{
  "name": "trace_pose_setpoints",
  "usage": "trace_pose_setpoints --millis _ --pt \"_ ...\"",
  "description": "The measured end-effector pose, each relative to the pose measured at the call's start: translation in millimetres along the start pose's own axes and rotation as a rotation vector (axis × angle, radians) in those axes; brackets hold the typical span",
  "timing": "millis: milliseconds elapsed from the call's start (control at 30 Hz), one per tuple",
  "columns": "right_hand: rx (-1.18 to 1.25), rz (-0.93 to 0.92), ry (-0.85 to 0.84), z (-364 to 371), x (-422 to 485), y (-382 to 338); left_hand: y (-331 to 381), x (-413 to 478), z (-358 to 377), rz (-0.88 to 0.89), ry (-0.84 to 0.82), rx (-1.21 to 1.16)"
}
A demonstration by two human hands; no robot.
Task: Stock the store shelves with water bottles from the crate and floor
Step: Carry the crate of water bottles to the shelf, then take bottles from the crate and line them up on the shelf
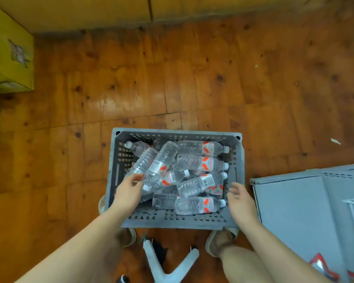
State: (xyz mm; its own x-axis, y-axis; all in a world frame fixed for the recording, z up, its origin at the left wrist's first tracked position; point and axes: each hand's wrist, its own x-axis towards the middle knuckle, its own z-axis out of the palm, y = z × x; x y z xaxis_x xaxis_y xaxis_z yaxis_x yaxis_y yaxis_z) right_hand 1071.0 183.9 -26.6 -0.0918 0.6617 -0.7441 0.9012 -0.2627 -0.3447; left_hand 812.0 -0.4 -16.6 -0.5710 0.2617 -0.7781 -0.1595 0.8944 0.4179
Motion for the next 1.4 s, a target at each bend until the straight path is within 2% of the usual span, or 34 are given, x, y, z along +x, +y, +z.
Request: trace_pose_setpoints --millis 67,133,333,500,633,867,1167,1300,1400 --pt "0.082 0.038 -0.149 12.7 -20.5 11.2 -14.1 -18.3 10.5 -0.049 -0.261 0.035" --pt "0.16 0.015 -0.236 22.3 -32.4 13.3 -30.7 -32.0 19.3 -0.061 -0.342 0.02" --pt "0.202 -0.168 -0.281 33.3 -33.1 -5.4 -41.8 -43.7 32.9 0.018 -0.229 -0.072" --pt "0.046 -0.269 -0.263 44.4 -54.2 1.5 -52.5 -56.2 27.0 0.132 -0.173 -0.106" --pt "0.059 -0.404 -0.199 45.5 -88.7 5.6 -72.1 -85.0 22.4 0.237 -0.108 -0.126" --pt "-0.002 -0.514 -0.083 29.6 -164.1 62.3 -92.7 -150.7 23.4 0.403 -0.142 -0.11" --pt "0.278 -0.605 0.101 -3.1 -243.6 101.3 -36.3 -240.5 52.2 0.7 -0.23 -0.002" --pt "0.431 -0.567 0.243 -19.4 -262.4 123.4 -1.0 -281.4 64.3 0.879 -0.257 0.102" --pt "0.53 -0.545 0.289 -28.3 -266.7 136.6 19.6 -293.4 69.7 0.968 -0.245 0.147"
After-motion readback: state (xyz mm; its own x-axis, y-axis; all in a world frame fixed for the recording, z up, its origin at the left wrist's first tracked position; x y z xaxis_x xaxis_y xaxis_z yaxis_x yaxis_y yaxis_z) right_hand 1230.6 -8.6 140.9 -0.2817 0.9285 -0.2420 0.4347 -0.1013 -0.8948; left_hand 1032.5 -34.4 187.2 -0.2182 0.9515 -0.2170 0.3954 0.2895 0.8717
